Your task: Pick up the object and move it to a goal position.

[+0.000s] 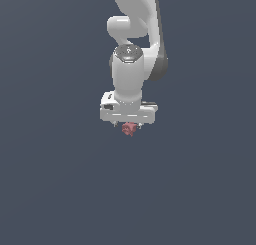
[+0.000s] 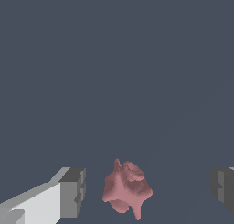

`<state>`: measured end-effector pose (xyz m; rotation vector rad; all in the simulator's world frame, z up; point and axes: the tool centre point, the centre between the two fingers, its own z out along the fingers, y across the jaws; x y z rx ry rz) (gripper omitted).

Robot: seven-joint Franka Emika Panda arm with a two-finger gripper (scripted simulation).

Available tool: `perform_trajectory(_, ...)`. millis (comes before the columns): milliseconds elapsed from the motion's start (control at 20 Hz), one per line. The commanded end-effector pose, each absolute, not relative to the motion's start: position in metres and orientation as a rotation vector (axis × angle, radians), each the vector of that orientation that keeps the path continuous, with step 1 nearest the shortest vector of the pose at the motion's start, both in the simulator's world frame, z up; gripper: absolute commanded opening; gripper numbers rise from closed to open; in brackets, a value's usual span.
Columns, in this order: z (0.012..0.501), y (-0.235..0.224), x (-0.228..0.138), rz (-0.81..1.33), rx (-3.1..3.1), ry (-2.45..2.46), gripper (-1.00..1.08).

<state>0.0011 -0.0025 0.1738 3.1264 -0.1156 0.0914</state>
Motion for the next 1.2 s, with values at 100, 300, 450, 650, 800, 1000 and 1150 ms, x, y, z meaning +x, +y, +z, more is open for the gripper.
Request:
perform_trajectory(100,0.156,0.001,-0.013,0.073,3.125,-0.264,1.00)
perform_trajectory(300,0.137,0.003,-0.030,0.052,3.111,-0.433,1.00)
perform_trajectory(450,0.123,0.005,-0.043,0.037,3.094,-0.556,1.00)
perform_trajectory(650,0.109,0.006,-0.057,0.021,3.067,-0.690,1.00)
perform_trajectory(800,0.102,0.006,-0.066,0.012,3.049,-0.766,1.00)
perform_trajectory(1000,0.095,0.006,-0.074,0.004,3.029,-0.837,1.00)
perform_trajectory(1150,0.092,0.006,-0.077,0.001,3.020,-0.867,1.00)
